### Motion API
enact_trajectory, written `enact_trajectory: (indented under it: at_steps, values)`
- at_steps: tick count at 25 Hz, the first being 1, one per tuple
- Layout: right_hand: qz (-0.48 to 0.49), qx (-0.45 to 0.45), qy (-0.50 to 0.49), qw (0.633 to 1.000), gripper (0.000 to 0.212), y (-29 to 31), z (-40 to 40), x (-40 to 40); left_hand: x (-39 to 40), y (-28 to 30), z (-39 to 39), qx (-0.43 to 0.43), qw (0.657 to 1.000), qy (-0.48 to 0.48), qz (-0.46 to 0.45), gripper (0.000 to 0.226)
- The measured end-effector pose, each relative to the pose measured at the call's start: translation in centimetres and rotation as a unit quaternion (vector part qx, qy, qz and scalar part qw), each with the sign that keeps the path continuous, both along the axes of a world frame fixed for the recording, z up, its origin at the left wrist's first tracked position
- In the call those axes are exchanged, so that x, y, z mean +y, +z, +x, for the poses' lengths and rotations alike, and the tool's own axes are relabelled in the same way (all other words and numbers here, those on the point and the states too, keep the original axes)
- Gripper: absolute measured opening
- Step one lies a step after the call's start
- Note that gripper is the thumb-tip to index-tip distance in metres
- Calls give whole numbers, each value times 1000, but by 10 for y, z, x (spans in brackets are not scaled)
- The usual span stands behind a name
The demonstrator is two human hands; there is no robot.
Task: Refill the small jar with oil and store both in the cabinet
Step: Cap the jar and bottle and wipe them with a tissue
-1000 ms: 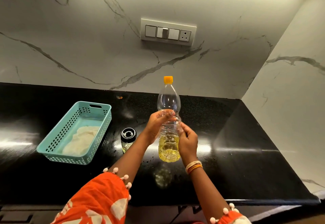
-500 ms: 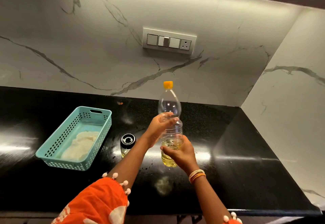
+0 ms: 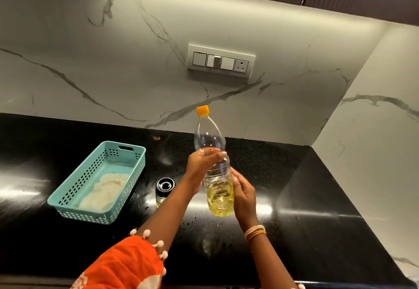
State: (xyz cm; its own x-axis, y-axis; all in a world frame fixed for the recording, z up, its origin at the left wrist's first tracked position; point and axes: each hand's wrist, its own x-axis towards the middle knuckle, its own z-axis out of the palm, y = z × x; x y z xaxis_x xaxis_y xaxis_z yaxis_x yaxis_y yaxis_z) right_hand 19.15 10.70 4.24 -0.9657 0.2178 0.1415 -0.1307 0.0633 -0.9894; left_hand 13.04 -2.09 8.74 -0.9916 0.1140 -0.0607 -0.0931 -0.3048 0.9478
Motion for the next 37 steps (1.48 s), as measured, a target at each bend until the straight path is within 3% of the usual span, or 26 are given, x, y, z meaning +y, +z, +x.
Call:
enact_trajectory:
  at_steps: [4,8,12,15,18,23,25,28,32,34,37]
  values:
    - [-85,-122,85,985,27,-2,-3,19,-6,2,-1,10,998,-63,-11,40]
    - [-48,-32,22,998,26,24,-19,11,-3,4,4,24,995,-100,-7,45]
    - [16,35,-28,999,18,16,-11,4,-7,7,0,35,996,-82,-17,34]
    - [-28,-57,34,997,19,-9,-2,11,-15,8,-5,38,995,-83,-28,29]
    - [-160,-198,140,957,22,-13,0,16,-18,11,-5,28,989,-139,-34,43]
    - [-208,-170,198,943,20,24,-29,23,-10,14,-1,39,980,-190,-46,51]
    - [-254,-201,224,919,22,22,-31,21,-9,17,-2,49,979,-189,-54,53]
    - [-358,-268,267,854,22,-5,-15,10,-9,18,-3,43,978,-199,-38,59]
    - [-548,-257,233,761,56,-37,7,2,-9,12,-4,17,982,-189,17,52]
    - [-546,-238,212,775,58,-37,10,4,-11,10,-7,7,984,-176,23,51]
    - [-427,-211,133,869,34,-27,5,20,-13,7,-11,15,990,-139,-20,32]
